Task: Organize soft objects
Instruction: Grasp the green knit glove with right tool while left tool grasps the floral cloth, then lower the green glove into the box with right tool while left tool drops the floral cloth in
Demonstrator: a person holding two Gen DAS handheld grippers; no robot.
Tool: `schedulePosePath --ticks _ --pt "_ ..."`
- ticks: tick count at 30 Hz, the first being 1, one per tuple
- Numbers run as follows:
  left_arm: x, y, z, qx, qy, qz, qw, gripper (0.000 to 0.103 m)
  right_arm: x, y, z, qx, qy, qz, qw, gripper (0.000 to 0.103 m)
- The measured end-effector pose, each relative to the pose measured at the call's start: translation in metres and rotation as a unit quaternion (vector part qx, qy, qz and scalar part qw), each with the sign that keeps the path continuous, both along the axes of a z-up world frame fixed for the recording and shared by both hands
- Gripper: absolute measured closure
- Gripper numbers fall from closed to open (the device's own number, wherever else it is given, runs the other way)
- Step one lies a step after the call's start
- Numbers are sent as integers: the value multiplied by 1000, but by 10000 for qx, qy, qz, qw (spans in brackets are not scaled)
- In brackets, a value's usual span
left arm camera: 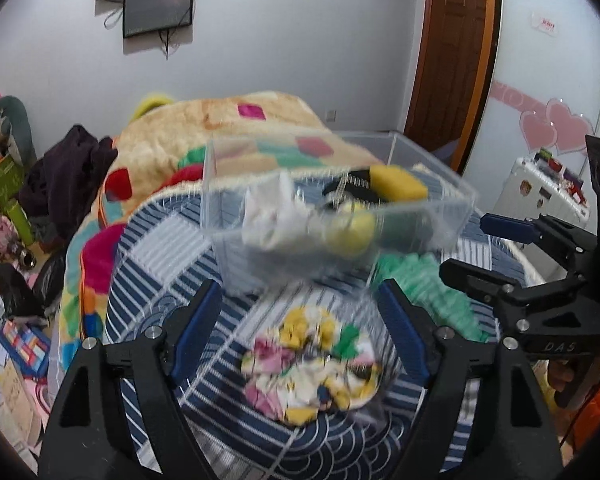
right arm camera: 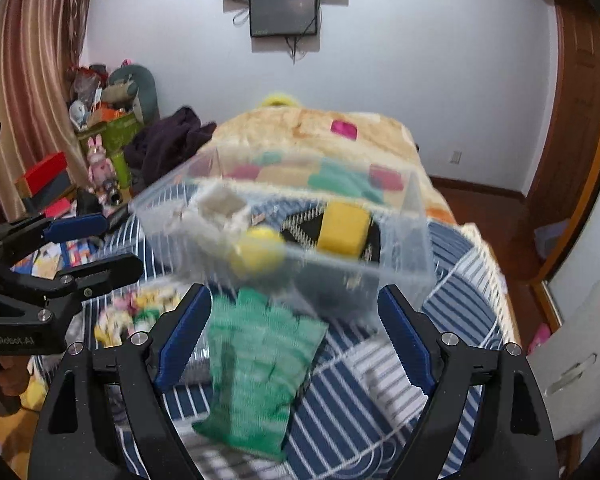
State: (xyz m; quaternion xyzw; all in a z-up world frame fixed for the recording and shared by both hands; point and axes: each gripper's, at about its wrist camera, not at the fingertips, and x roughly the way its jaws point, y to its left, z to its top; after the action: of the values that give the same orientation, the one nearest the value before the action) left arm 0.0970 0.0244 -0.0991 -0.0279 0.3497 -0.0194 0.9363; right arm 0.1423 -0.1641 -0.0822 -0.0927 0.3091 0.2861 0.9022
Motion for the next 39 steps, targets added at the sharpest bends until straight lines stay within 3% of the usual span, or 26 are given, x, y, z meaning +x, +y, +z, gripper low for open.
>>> schedulePosePath --ticks 8,11,19,22,29,39 --pt "-9 -1 -34 -144 349 162 9992 23 5 -4 -32 175 843 69 9963 20" --pt "-11 5 -36 -106 334 305 9989 23 2 -2 -38 144 890 131 9958 22" --pt "-14 28 -47 -128 460 684 9965 23 1 -9 -46 342 1129 178 9929 59" --pt "-14 32 -52 -146 474 721 9962 29 -3 -10 -45 312 1045 155 9939 72" --pt "-19 19 -48 60 308 569 9979 77 -8 -18 -37 397 885 140 9952 84" --pt "-29 2 -14 129 -207 323 9992 81 -14 -40 -14 667 556 48 9962 85"
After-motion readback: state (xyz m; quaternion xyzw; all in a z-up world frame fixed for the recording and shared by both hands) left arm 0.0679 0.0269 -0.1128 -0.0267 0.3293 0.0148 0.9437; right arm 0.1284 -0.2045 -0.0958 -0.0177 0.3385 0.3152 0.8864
